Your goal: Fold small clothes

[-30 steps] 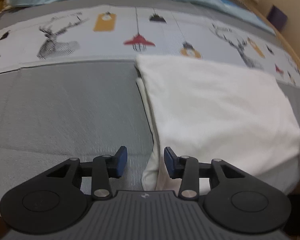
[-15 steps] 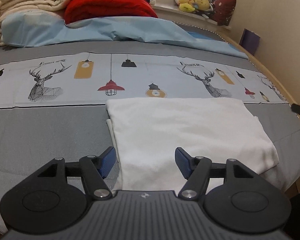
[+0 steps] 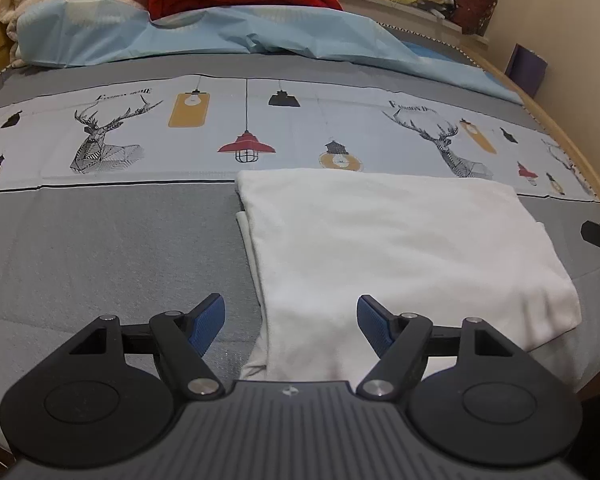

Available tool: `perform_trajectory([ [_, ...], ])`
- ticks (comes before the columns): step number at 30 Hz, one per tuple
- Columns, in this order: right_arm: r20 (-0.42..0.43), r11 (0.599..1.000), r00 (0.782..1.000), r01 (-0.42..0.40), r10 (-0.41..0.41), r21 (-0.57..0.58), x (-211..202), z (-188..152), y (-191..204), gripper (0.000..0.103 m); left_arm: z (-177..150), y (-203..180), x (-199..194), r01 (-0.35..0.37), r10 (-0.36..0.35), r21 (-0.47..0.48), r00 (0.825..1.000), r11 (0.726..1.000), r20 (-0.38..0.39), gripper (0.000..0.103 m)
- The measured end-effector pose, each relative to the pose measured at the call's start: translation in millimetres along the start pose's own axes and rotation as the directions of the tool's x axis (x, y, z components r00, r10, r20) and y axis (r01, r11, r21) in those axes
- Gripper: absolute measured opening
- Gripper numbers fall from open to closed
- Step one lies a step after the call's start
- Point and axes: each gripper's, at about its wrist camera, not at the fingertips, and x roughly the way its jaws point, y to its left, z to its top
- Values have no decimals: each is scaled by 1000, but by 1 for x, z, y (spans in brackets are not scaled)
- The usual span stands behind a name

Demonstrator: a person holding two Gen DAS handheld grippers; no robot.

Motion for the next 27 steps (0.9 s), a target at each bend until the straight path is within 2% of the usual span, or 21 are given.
perform_trajectory([
  [5,-39,998,998,-58,57,-40,8,-2,24,43,3,10,1,-21,21,-34,1000,999,8,78],
  [8,-58,990,996,-74,67,-120,13,-8,48,43,6,22,0,-36,37,-81,999,996,14,78],
  [10,-61,978,995,-89,79,-186,16,-12,67,43,8,32,1,-66,67,-115,998,991,9,79],
  [14,-102,944,981,-186,164,-272,19,-19,101,40,12,50,2,-114,113,-182,993,977,-12,79],
  [16,-130,910,965,-260,229,-323,19,-25,122,17,13,58,2,-116,114,-215,993,970,-24,79],
  [17,-141,891,956,-292,258,-349,18,-28,133,13,13,62,3,-115,111,-229,993,967,-30,79],
  [20,-181,810,923,-386,340,-442,14,-42,169,13,13,68,4,-120,112,-240,993,963,-48,79],
  [23,-238,726,891,-453,387,-517,13,-57,201,13,13,72,5,-130,118,-242,991,962,-61,79],
  [27,-288,659,873,-486,393,-574,17,-72,229,15,13,81,8,-138,123,-253,990,958,-73,79],
])
